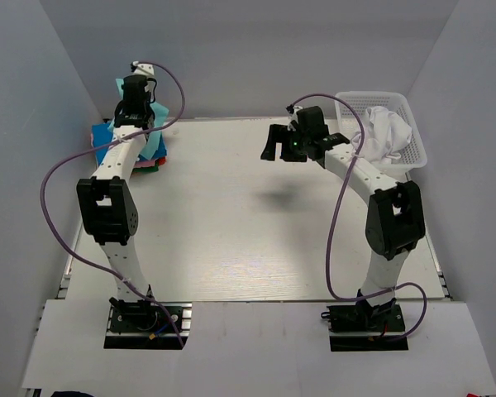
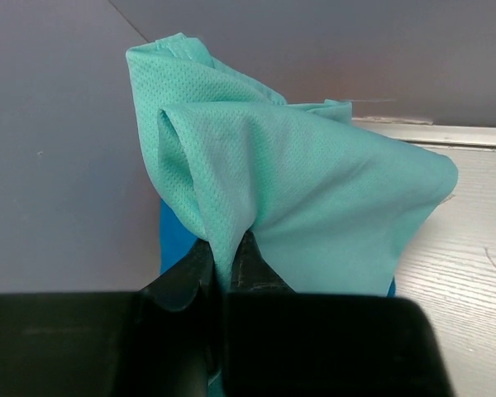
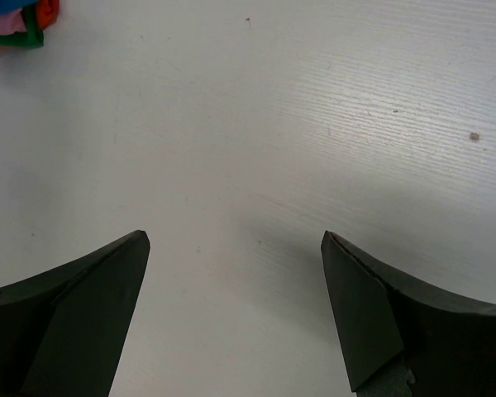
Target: Fold and stack the t-shirts
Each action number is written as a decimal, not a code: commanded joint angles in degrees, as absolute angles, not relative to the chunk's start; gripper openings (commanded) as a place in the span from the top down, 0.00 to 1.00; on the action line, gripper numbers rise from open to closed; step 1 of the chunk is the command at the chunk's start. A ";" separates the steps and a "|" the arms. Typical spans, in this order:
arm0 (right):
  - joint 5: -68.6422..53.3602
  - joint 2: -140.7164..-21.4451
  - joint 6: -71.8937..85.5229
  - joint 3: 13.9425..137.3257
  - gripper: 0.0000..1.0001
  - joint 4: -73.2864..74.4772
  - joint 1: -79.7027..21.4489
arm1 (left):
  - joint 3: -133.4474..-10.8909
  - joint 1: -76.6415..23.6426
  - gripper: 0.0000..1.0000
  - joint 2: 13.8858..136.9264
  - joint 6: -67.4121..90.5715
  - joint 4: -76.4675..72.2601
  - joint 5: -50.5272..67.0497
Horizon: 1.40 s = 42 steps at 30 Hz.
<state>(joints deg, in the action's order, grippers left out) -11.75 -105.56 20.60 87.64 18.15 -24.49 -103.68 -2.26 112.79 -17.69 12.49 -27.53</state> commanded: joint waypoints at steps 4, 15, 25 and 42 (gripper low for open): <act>-11.95 -108.10 20.66 93.77 0.10 18.89 -24.43 | -106.43 2.10 1.00 117.86 -12.84 10.99 -23.82; -12.04 -111.88 19.77 99.22 0.10 22.93 -24.52 | -111.53 8.44 0.74 123.92 -8.27 12.04 -26.01; -10.81 -112.50 17.93 102.31 0.10 25.22 -24.43 | -122.15 11.25 0.00 128.76 -2.03 23.35 -33.31; -10.20 -93.91 18.27 77.94 0.10 17.77 -23.47 | -84.47 -3.21 0.00 94.71 22.73 18.48 10.79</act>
